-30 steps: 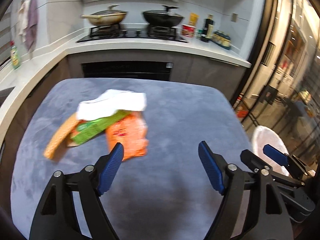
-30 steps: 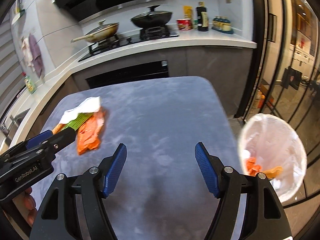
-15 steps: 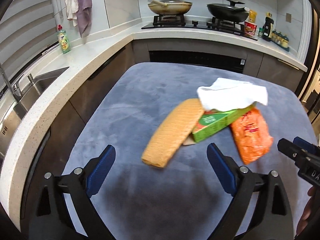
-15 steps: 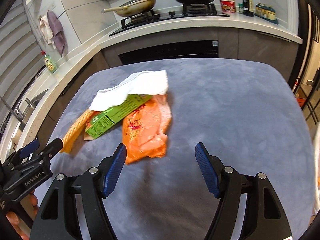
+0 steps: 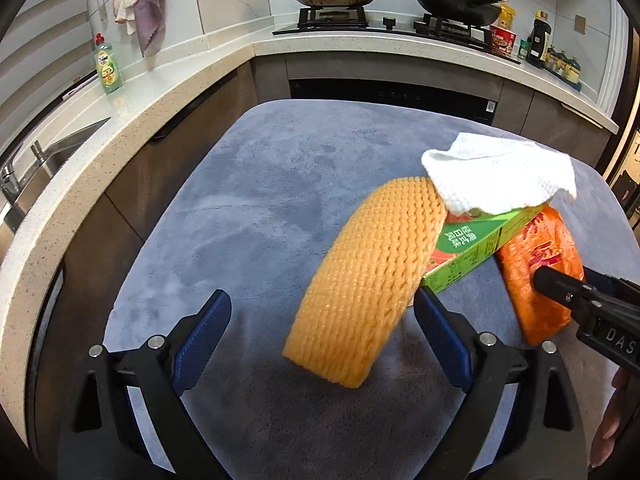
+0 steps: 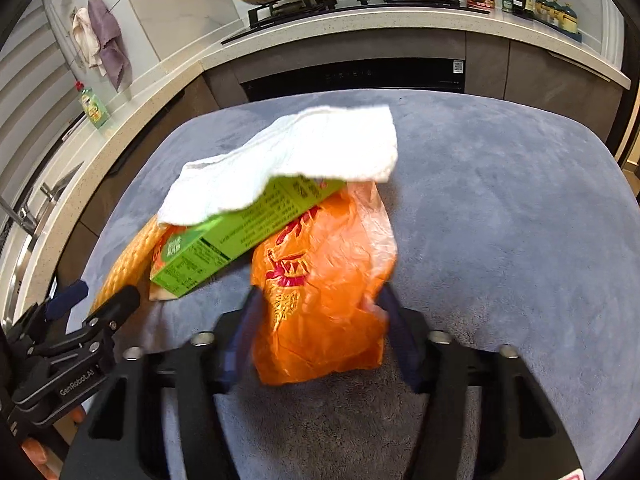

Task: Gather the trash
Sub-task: 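Grasp the orange plastic bag with the right gripper while the left grasps another mesh sleeve, then carry mesh sleeve and orange bag over the bin and open both grippers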

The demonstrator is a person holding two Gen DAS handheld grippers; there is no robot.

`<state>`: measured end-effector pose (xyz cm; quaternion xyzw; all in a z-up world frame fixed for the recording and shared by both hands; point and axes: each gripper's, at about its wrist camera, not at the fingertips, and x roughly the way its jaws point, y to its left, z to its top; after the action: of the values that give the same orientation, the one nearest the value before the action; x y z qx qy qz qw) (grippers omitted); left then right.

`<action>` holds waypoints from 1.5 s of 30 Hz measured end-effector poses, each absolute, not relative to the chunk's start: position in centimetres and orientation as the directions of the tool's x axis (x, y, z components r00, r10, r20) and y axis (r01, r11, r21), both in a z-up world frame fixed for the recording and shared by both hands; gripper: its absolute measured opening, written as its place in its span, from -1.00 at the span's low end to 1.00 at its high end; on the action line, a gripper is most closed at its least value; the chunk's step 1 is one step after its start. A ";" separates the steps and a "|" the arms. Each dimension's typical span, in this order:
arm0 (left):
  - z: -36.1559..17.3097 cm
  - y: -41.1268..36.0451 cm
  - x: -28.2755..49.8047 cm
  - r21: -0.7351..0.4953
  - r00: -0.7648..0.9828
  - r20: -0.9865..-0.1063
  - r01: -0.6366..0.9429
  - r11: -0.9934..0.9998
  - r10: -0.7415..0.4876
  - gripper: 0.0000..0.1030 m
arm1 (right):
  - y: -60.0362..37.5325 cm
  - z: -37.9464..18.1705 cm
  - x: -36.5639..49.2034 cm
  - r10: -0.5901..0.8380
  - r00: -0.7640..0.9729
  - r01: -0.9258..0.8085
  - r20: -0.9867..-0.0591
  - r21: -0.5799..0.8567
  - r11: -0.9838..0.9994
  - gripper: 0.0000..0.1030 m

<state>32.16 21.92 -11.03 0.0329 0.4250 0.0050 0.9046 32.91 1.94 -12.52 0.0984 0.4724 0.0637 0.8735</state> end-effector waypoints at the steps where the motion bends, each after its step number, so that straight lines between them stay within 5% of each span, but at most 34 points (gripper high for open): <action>1: -11.2 21.9 32.3 0.062 0.637 -0.770 0.025 0.998 0.031 0.66 | 2.0 -12.6 32.8 0.202 0.543 -0.018 -0.815 0.229 0.973 -0.28; 3: -11.3 21.7 32.4 0.053 0.634 -0.773 0.038 0.998 0.017 0.53 | 1.7 -12.7 32.5 0.217 0.544 -0.021 -0.811 0.245 0.969 -0.37; 10: -11.6 21.8 31.9 -0.037 0.593 -0.802 0.060 0.998 -0.065 -0.49 | -0.2 -11.5 29.8 0.215 0.567 -0.007 -0.795 0.256 0.967 -0.51; 13: -11.3 21.5 31.0 -0.032 0.597 -0.800 0.072 0.997 -0.069 -0.77 | -1.4 -11.1 28.4 0.216 0.573 0.009 -0.791 0.270 0.963 -0.52; 30: -7.4 18.3 21.6 -0.089 0.587 -0.788 0.192 0.977 -0.187 -0.80 | -8.8 -7.5 19.0 0.118 0.660 0.137 -0.742 0.273 0.952 -0.52; 45: -7.1 2.0 15.7 -0.113 0.452 -0.801 0.528 0.841 -0.392 -0.80 | -19.3 -6.8 11.4 -0.039 0.697 0.351 -0.716 0.293 0.889 -0.52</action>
<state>15.66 2.02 -7.15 0.0764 0.4477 -0.2710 0.8487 11.42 -19.29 -6.75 0.2087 0.3737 -0.1089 0.8972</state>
